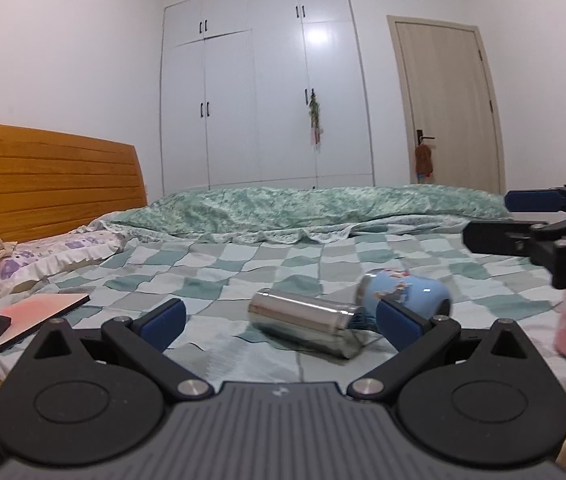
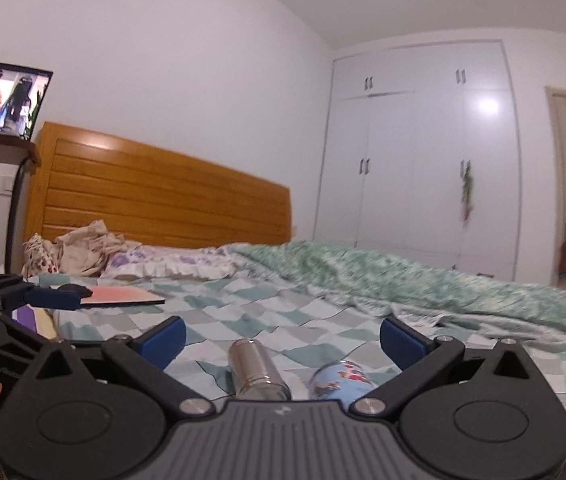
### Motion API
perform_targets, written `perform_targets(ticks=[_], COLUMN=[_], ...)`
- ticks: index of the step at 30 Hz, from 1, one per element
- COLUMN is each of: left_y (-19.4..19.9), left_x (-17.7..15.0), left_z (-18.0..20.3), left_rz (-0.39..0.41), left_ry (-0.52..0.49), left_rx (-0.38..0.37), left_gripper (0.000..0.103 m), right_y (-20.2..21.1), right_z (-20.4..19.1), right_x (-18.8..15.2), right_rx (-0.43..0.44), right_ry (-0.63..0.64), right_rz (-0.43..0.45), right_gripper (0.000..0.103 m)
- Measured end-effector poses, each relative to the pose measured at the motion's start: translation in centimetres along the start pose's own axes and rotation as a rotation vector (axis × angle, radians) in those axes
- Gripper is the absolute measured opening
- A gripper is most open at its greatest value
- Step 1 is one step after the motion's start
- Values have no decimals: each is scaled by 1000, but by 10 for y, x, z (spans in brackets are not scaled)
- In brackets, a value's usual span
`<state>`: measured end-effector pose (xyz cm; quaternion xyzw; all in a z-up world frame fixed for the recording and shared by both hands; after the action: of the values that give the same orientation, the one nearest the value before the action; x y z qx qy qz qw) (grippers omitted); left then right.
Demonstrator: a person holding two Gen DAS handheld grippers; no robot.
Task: Flip cup upright
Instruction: 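Move the right tool toward the blue sticker cup lying on its side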
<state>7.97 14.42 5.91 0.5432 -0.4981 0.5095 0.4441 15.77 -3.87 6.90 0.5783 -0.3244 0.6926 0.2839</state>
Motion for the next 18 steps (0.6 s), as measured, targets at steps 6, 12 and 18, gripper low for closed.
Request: perform_targets(ticks=[6, 12, 18], left_y=[-31, -59, -97], left_x=[-2, -9, -17], left_z=[-16, -24, -29], left_rz=[-31, -78, -143], left_ry=[8, -19, -35], left_rx=[11, -6, -35], left_gripper=[103, 103, 103], right_y=[-65, -113, -144], right_z=[9, 37, 61], right_x=[-14, -35, -58], right_rx=[39, 58, 79], right_ry=[-5, -42, -14], right_rz=[-63, -140, -201], right_gripper=[103, 103, 103])
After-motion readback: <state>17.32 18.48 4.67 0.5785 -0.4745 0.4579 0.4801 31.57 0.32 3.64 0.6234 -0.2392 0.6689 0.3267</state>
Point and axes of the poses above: each gripper's, at about its wrist camera, not at the fingertips, and y roughly against the way its jaws point, z to its right, x to its top, the point moved 2 cm from there along -y, roughly the way its jaws point, and after that the axes turned 10 degrees about z, right-handed, at the moved point
